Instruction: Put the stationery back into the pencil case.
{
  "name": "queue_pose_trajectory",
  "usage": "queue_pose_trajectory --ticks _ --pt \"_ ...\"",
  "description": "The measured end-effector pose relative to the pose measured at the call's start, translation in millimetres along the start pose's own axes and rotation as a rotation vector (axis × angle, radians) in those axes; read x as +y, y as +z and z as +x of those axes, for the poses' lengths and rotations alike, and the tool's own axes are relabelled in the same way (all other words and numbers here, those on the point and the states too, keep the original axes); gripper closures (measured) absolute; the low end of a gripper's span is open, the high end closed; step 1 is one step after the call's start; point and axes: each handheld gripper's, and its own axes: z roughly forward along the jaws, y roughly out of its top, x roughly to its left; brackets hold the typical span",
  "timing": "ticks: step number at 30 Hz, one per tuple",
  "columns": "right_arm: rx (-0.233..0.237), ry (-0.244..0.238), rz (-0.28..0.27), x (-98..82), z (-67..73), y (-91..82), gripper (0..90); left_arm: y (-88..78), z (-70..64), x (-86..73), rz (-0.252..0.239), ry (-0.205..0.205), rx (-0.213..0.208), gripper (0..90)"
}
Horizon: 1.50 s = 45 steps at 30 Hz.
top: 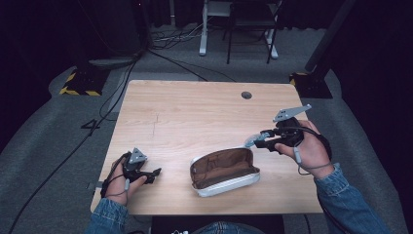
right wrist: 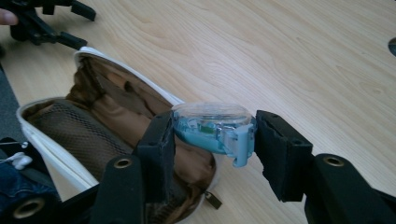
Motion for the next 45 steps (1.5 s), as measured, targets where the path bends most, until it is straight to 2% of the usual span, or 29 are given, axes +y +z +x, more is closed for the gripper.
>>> queue_pose_trajectory --ticks 11,20,31,45 --pt "0.079 -0.03 -0.002 2.4 27.5 9.1 50.0 0.4 -0.4 0.4 -0.001 0.004 0.0 21.9" --pt "0.156 -0.047 0.018 0.1 51.5 30.0 50.0 0.6 -1.0 0.6 0.001 0.004 -0.002 22.0" --pt "0.222 -0.043 0.053 -2.5 68.7 58.6 50.0 0.6 -1.0 0.6 0.0 0.004 -0.002 22.0" --pt "0.253 -0.027 0.104 -1.2 78.0 79.5 49.9 0.7 -1.0 0.6 -0.001 0.003 -0.002 21.9"
